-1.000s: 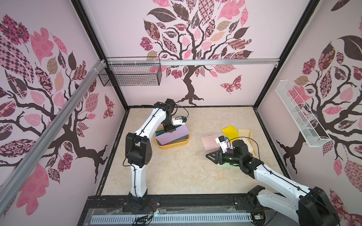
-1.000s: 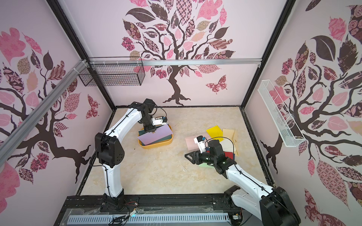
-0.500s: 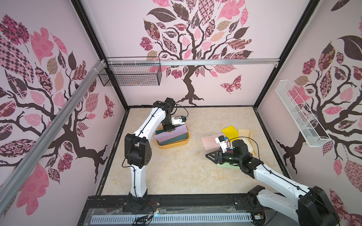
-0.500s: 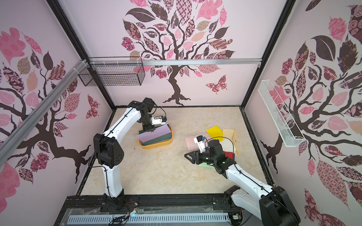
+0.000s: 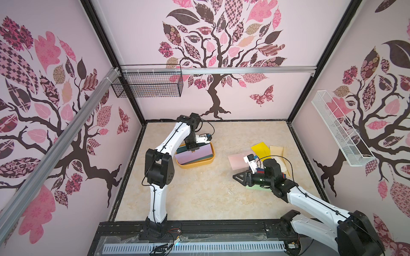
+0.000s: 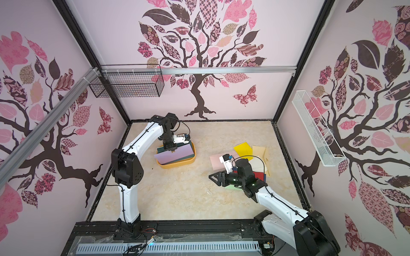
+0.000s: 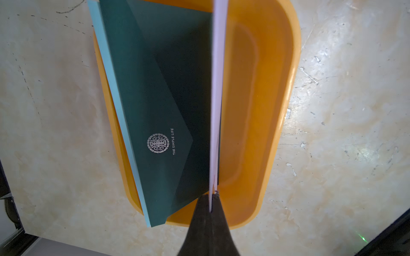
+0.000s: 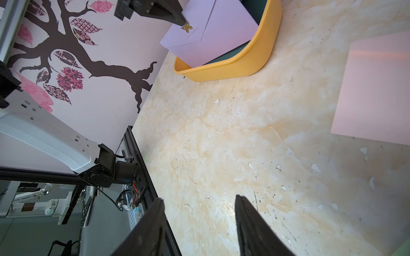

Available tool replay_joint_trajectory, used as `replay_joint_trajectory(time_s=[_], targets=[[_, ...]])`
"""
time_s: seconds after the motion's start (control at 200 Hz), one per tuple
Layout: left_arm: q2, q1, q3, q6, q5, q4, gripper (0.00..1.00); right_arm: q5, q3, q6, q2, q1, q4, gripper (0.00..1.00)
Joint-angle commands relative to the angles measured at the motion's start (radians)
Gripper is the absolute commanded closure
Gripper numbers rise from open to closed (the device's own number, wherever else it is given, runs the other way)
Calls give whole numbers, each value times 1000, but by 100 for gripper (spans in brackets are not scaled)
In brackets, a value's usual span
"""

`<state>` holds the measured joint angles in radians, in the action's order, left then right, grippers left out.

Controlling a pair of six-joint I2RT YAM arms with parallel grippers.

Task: Put the sealed envelopes into the storage box
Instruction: Place the envelope in the storage box.

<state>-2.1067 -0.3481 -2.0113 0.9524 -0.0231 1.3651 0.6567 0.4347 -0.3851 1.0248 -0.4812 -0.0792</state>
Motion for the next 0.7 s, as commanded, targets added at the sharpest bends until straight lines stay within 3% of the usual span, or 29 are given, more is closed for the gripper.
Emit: replay_joint_trajectory(time_s=[0.0, 0.07, 0.14, 0.21, 0.4, 0.59, 0.695], targets=[[-40, -7, -39, -21, -38, 6, 100, 14, 1, -12, 18, -3, -27, 45], [-41, -9, -41, -33, -45, -21, 100, 15, 0, -12, 24, -2, -34, 46], [-41, -9, -47, -48, -44, -39, 85, 11, -2, -14, 32, -3, -35, 45], [-30, -9, -52, -55, -49, -62, 78, 16, 0, -15, 41, -3, -43, 45], [34, -7, -34, -74, -105, -186, 75, 20, 3, -20, 59, -3, -59, 45], [168, 9, 119, -169, -318, -560, 71, -9, 24, -23, 66, -2, -19, 46], [293, 35, 189, -370, -382, -757, 60, -90, 55, -27, 74, -3, 60, 46]])
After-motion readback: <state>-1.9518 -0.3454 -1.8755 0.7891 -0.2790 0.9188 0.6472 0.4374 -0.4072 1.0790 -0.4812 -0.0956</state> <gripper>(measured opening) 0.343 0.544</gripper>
